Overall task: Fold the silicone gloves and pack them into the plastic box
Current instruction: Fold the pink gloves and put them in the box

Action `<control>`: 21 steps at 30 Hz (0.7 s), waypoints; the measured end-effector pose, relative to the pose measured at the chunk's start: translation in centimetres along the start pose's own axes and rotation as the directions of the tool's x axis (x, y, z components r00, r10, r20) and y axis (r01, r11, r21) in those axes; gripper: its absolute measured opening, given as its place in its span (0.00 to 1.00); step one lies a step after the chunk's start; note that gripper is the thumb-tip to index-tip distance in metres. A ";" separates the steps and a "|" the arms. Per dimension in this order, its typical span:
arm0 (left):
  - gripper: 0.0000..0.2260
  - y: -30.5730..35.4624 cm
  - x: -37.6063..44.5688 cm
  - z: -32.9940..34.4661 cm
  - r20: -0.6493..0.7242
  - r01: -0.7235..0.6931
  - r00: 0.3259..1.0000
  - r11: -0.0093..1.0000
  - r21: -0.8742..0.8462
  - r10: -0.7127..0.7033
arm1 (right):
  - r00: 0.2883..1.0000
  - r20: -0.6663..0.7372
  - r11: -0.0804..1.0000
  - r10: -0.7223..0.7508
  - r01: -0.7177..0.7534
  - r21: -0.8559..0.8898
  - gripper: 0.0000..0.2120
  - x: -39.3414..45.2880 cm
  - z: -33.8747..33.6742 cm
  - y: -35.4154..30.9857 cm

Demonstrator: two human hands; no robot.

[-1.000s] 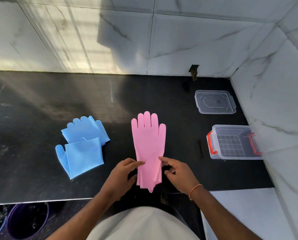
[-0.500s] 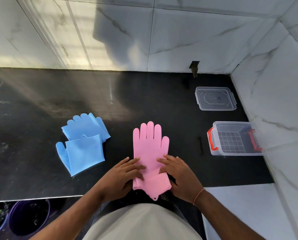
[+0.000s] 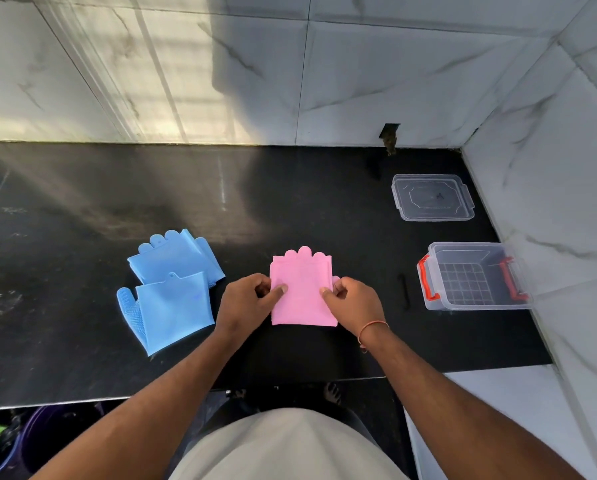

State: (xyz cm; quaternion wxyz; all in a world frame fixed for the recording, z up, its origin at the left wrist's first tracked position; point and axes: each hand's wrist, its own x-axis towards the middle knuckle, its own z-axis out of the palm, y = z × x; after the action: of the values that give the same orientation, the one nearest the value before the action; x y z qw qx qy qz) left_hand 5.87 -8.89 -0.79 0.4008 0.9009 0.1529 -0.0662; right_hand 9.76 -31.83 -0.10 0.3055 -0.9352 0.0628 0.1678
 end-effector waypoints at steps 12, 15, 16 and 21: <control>0.27 3.8 -0.1 1.3 0.187 0.345 0.931 0.922 -0.177 -0.312 | 0.927 0.117 0.825 0.356 -0.371 0.427 0.33 -1.9 1.3 -1.3; 0.17 3.9 0.0 1.3 0.277 0.366 0.916 0.888 -0.278 -0.291 | 0.903 0.248 0.694 0.350 -0.428 0.579 0.15 -1.5 1.3 -1.6; 0.16 3.9 0.0 1.4 0.295 0.362 0.915 0.884 -0.296 -0.276 | 0.890 0.306 0.648 0.337 -0.455 0.611 0.14 -1.5 1.2 -1.7; 0.17 3.8 -1.5 1.5 0.245 0.274 0.954 0.838 -0.472 -0.174 | 0.896 0.372 0.597 0.240 -0.439 0.672 0.11 -1.7 0.8 -1.3</control>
State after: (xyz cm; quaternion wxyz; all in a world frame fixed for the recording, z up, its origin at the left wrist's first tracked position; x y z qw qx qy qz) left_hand 5.75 -12.77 1.20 0.6229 0.7309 0.2300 -0.1577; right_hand 8.19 -30.26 0.63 0.6257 -0.6711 0.2659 0.2959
